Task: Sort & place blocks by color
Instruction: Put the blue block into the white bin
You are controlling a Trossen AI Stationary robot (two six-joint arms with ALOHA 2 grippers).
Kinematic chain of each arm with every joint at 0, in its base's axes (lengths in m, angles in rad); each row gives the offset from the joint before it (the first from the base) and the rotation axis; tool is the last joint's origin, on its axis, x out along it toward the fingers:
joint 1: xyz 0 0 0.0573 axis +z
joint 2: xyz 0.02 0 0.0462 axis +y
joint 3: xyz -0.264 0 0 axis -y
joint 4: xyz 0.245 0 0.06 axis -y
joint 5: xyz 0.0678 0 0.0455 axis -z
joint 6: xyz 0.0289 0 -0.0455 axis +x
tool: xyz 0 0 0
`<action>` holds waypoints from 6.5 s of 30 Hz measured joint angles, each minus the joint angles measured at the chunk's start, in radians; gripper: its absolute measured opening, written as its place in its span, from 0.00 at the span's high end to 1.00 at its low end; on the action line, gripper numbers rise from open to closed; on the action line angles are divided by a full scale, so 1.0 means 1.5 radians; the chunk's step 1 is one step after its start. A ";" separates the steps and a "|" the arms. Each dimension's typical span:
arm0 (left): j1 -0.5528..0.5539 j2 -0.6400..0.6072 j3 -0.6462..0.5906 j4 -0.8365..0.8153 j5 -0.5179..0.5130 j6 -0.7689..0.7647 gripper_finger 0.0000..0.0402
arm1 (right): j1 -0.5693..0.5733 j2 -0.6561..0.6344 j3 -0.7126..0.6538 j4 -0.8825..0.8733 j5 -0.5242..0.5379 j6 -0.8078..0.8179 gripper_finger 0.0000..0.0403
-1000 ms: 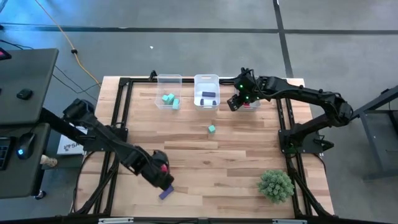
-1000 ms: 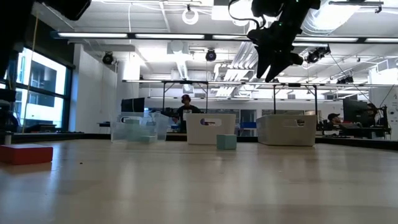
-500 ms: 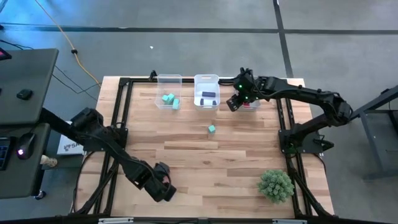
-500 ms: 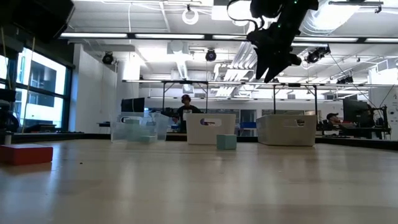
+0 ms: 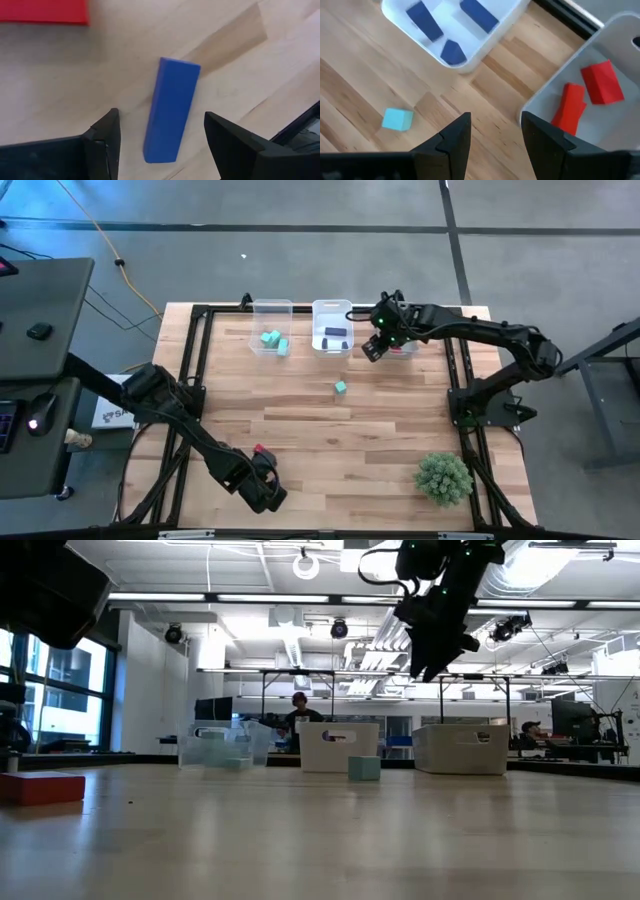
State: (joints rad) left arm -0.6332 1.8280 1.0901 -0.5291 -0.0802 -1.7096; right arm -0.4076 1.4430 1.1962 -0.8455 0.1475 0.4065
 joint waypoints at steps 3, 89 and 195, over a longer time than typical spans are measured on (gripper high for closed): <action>-0.002 0.009 0.002 -0.005 0.003 -0.008 0.48 | 0.000 0.003 0.000 -0.005 0.000 -0.005 0.60; 0.068 0.021 0.006 -0.144 0.006 0.135 1.00 | 0.000 0.002 0.000 -0.001 -0.003 -0.015 0.60; 0.505 -0.218 0.011 0.068 -0.064 1.391 1.00 | 0.210 0.126 -0.001 0.416 -0.155 0.569 0.45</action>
State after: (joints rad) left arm 0.1249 1.5009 1.1069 -0.4265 -0.1761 0.3771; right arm -0.0933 1.6325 1.1954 -0.2218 -0.0856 1.2600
